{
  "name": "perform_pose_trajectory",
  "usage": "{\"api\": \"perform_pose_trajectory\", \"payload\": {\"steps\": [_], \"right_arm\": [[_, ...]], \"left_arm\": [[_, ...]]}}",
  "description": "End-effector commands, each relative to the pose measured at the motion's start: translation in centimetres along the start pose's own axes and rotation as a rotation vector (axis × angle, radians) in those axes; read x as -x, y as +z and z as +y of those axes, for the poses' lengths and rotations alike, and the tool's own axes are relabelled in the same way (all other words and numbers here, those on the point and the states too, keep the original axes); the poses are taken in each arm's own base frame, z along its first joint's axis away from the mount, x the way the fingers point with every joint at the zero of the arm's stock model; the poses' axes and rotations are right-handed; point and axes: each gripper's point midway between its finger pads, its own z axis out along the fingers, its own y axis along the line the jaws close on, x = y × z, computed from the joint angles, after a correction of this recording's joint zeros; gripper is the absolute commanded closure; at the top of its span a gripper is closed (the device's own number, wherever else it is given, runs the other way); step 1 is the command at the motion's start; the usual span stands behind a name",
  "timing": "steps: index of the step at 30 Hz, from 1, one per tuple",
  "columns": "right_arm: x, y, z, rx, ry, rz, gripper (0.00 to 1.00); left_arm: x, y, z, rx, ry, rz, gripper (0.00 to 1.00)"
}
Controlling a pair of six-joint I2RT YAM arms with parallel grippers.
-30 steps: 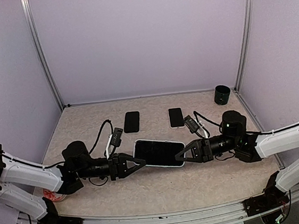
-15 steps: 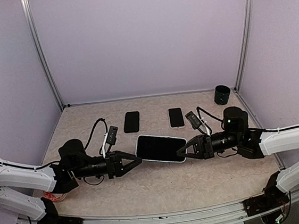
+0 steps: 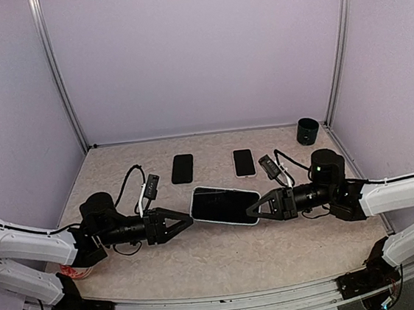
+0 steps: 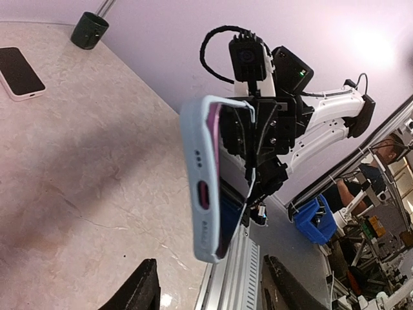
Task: Put the phone into the phone case
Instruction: Press the phone case against the phone.
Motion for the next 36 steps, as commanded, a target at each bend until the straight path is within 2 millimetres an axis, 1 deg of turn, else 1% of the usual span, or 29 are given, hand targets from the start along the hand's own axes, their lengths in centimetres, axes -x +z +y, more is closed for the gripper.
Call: {"api": "perform_pose_trajectory", "payload": {"steps": [1, 5, 15, 17, 22, 26, 31, 35, 36], "right_arm": [[1.7, -0.6, 2.7, 0.09, -0.087, -0.054, 1.0], [1.7, -0.6, 2.8, 0.096, -0.087, -0.052, 1.0], [0.9, -0.5, 2.1, 0.095, -0.063, -0.04, 1.0], [0.8, -0.4, 1.9, 0.092, -0.059, -0.037, 1.0], [0.5, -0.4, 1.5, 0.086, -0.053, -0.033, 1.0], [0.2, -0.3, 1.0, 0.07, -0.046, -0.027, 1.0], [0.2, -0.3, 0.0, 0.008, -0.053, -0.03, 1.0], [0.3, -0.6, -1.2, -0.079, -0.064, -0.036, 1.0], [0.3, -0.6, -1.4, -0.096, -0.071, -0.034, 1.0]], "left_arm": [[0.8, -0.9, 1.4, 0.057, -0.013, -0.047, 0.46], [1.0, -0.7, 0.9, 0.036, -0.015, -0.044, 0.45], [1.6, 0.2, -2.1, -0.124, 0.005, -0.034, 0.44], [1.7, 0.4, -2.4, -0.142, 0.005, -0.031, 0.44], [1.5, 1.3, -2.3, -0.142, 0.003, -0.014, 0.46], [1.3, 2.0, -2.0, -0.137, -0.002, -0.001, 0.54], [1.0, 2.4, -1.8, -0.136, -0.007, 0.012, 0.78], [0.6, 2.5, -1.7, -0.134, -0.011, 0.024, 1.0], [0.6, 2.5, -1.7, -0.134, -0.011, 0.027, 1.0]]}}
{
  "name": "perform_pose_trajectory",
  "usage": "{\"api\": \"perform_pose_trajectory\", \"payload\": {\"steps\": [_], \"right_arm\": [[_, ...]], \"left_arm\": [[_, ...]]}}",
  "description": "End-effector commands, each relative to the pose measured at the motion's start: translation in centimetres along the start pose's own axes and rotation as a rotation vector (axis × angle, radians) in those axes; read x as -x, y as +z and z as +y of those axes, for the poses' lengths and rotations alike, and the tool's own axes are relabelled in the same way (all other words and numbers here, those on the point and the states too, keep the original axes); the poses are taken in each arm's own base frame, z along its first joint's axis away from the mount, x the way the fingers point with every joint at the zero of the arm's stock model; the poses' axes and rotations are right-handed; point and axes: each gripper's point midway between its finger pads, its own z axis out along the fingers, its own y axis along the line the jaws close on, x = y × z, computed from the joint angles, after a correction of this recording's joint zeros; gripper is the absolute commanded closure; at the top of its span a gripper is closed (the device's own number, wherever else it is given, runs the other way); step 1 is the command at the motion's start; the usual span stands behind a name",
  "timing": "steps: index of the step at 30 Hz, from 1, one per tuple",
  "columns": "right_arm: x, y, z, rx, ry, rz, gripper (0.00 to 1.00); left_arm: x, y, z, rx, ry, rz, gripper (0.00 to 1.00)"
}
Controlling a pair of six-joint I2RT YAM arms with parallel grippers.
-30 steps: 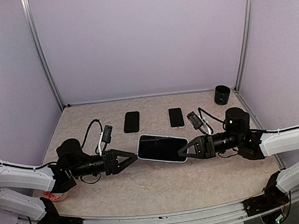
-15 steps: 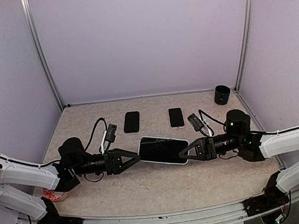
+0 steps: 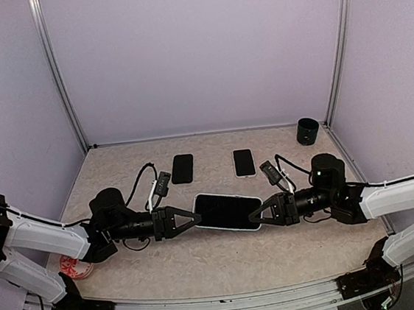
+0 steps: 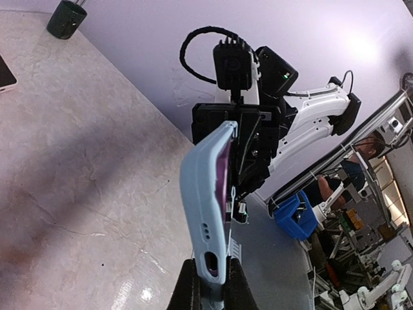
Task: Put the phone into the phone case
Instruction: Press the phone case against the phone.
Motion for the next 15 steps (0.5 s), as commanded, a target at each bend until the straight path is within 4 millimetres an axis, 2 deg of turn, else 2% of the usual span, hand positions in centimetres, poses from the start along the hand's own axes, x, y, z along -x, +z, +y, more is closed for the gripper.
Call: {"api": "perform_pose_trajectory", "payload": {"steps": [1, 8, 15], "right_arm": [[1.5, -0.6, -0.9, -0.104, -0.071, -0.051, 1.0], [1.1, -0.8, 0.5, -0.031, -0.096, -0.043, 1.0], [0.6, -1.2, 0.6, 0.016, -0.088, -0.036, 1.0]], "left_arm": [[0.6, 0.4, -1.4, -0.049, 0.04, -0.005, 1.0], [0.3, -0.2, -3.3, -0.139, 0.061, 0.01, 1.0], [0.0, -1.6, -5.7, -0.261, 0.083, 0.019, 0.98]]}}
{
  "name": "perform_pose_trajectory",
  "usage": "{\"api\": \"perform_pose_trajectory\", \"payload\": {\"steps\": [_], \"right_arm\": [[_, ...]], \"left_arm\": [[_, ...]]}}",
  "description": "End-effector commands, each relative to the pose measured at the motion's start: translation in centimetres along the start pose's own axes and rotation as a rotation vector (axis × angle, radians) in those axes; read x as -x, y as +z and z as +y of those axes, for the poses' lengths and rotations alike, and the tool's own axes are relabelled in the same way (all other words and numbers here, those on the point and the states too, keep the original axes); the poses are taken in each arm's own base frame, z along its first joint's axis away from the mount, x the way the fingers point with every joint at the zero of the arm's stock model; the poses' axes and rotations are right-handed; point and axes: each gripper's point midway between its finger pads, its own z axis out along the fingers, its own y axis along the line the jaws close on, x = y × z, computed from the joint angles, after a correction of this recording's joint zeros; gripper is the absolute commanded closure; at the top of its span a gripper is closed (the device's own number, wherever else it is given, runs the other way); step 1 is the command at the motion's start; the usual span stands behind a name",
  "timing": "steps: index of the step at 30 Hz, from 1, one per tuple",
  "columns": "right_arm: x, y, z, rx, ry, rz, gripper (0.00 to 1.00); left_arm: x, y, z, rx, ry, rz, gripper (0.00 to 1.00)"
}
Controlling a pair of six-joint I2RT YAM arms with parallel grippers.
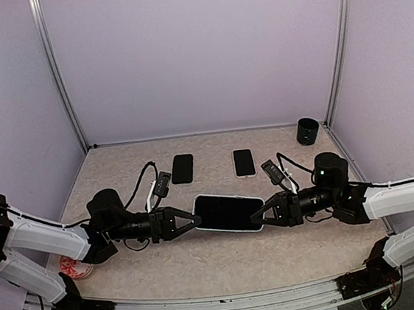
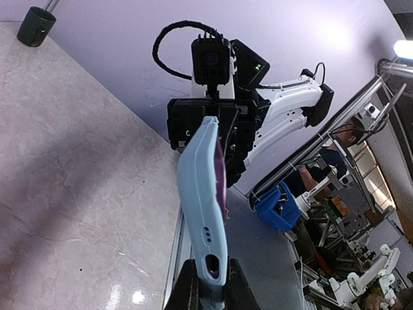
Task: Put the phone into the phone case
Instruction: Press the phone case against the phone.
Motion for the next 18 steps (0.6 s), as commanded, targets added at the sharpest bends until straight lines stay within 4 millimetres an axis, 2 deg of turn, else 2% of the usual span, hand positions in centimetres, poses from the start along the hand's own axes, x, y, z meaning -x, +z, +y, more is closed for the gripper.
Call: {"api": "perform_pose_trajectory", "payload": {"steps": [1, 5, 9, 15, 18], "right_arm": [[0.5, -0.8, -0.6, -0.003, -0.012, -0.043, 1.0], [0.2, -0.7, -0.6, 0.024, -0.005, -0.036, 1.0], [0.0, -0.7, -0.8, 0.024, -0.001, -0.031, 1.0], [-0.1, -0.9, -0.7, 0.023, 0.0, -0.03, 1.0], [-0.1, -0.9, -0.6, 0.025, -0.002, -0.026, 1.0]], "left_arm": [[0.2, -1.3, -4.5, -0.198, 0.08, 0.007, 0.98], [0.2, -2.0, -5.9, -0.271, 0.084, 0.004, 0.96], [0.2, -2.4, -6.1, -0.293, 0.068, 0.003, 0.89], [0.6, -3.0, -5.5, -0.267, 0.062, -0.007, 0.67], [1.0, -3.1, -4.9, -0.233, 0.057, -0.019, 0.52]]}}
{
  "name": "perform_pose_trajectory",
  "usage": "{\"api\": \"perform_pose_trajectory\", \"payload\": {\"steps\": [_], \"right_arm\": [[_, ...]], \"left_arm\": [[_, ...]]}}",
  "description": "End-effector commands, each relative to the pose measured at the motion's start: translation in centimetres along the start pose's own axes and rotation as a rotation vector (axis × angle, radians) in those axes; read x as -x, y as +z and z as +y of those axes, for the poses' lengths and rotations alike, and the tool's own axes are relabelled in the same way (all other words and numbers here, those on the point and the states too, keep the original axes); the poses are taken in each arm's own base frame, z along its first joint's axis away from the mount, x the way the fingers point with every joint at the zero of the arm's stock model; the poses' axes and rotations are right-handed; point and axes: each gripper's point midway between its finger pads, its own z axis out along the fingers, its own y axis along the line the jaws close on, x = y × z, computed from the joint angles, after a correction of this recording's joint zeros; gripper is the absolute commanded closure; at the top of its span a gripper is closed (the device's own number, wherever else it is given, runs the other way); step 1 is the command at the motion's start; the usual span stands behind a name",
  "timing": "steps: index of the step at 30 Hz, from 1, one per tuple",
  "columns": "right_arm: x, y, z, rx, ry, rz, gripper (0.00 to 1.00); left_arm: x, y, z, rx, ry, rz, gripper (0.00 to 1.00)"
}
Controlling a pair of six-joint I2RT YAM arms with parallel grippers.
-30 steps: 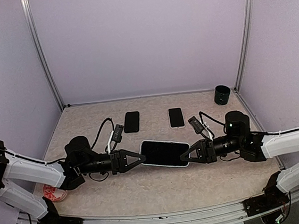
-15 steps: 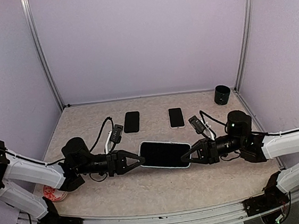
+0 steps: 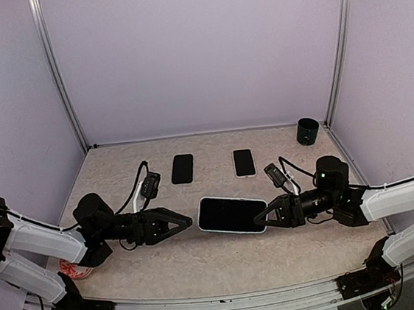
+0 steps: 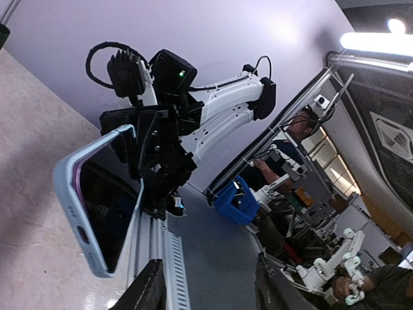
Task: Put the phone into the phone case
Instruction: Press the phone case against the phone.
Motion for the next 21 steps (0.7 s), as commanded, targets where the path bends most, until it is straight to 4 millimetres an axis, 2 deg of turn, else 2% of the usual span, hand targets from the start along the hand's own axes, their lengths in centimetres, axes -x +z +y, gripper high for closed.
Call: {"api": "perform_pose_trajectory", "payload": {"steps": [1, 5, 9, 18, 21], "right_arm": [[0.7, -0.3, 0.3, 0.0, -0.034, -0.027, 1.0], [0.6, -0.3, 0.6, 0.019, -0.042, -0.017, 1.0], [0.5, -0.3, 1.0, 0.038, -0.045, -0.004, 1.0], [0.3, -0.2, 1.6, 0.07, -0.048, 0.012, 1.0], [0.3, 0.0, 1.5, 0.069, -0.045, 0.016, 1.0]], "left_arm": [[1.0, -0.4, -1.0, -0.019, 0.063, -0.015, 0.47], [1.2, -0.1, 2.5, 0.156, 0.043, 0.003, 0.4], [1.8, 0.1, 4.2, 0.252, 0.044, 0.008, 0.34], [2.8, 2.1, 3.9, 0.226, 0.073, 0.052, 0.3], [2.2, 3.3, 3.9, 0.212, 0.072, 0.094, 0.3]]}}
